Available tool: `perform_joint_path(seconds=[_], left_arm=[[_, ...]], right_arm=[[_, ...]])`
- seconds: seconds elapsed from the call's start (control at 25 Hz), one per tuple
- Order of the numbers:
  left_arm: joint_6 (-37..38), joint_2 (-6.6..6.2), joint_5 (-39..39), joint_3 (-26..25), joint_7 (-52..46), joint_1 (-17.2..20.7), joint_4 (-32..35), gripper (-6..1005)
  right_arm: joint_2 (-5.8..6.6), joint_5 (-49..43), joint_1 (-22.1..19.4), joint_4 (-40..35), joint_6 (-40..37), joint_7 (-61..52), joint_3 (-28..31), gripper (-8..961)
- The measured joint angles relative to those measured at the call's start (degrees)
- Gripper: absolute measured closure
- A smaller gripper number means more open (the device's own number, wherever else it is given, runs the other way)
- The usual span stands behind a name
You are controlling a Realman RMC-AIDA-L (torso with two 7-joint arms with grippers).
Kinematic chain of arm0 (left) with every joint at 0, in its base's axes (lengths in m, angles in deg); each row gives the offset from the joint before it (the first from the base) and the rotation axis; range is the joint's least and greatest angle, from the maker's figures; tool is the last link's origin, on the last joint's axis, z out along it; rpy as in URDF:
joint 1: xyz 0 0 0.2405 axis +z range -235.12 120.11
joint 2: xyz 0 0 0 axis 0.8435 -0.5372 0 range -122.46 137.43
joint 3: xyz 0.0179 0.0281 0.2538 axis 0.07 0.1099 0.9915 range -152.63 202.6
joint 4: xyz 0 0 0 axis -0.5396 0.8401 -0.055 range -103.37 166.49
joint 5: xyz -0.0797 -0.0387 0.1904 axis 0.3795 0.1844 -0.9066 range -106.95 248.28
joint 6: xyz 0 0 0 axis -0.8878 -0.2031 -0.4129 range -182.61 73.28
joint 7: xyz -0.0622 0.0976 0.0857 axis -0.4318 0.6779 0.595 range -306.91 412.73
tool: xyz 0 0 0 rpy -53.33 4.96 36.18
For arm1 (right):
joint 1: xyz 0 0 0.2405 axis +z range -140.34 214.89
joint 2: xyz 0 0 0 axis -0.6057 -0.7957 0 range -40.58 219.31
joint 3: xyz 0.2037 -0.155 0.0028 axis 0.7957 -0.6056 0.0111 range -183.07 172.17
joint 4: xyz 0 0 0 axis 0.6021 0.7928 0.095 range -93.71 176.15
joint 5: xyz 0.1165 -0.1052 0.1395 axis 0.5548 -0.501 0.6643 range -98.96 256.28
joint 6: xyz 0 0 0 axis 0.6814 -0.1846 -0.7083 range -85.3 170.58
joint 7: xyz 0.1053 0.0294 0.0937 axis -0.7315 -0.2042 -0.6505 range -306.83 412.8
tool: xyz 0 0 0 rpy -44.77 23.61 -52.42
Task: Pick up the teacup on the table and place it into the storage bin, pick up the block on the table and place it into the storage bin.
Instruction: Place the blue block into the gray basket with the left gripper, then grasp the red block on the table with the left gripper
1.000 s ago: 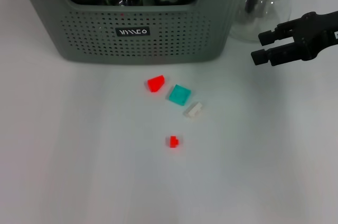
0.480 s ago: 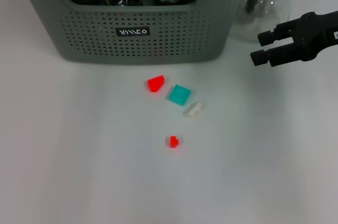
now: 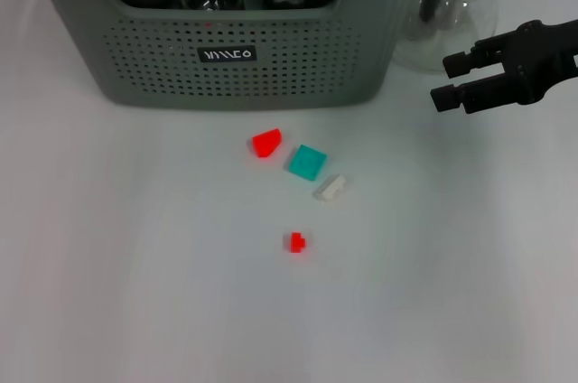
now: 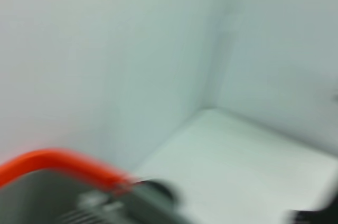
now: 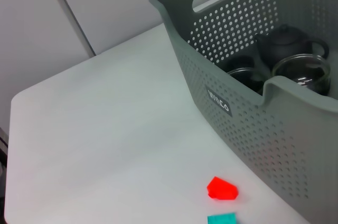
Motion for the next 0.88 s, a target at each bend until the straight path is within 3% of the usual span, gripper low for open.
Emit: perform_joint_path(seconds=[0.12, 0.32, 0.44, 0.56, 0.88], left_arm=[[8.3, 0.04, 7.1, -0.1, 5.7, 2.0, -0.1, 280], [16.8, 1.35, 5.3, 4.4, 8.4, 4.0, -0.6, 282], [17.1, 1.87, 2.4, 6.9, 7.9, 4.9, -1.1, 282], [15.8, 3.39, -6.9, 12.2, 7.9, 6.1, -4.5, 282], [10.8, 3.7, -11.2, 16.7, 7.8, 6.1, -14.4, 283]], right_arm=[[0.01, 0.0, -0.1, 0.0, 0.0, 0.1, 0.2, 266], [0.03, 0.0, -0.3, 0.0, 0.0, 0.1, 0.3, 267], [-0.03, 0.0, -0.6, 0.0, 0.2, 0.1, 0.3, 267], [-0.16, 0.0, -0.7, 0.0, 0.4, 0.1, 0.3, 267], [-0.37, -0.2, -0.9, 0.0, 0.5, 0.0, 0.3, 267]])
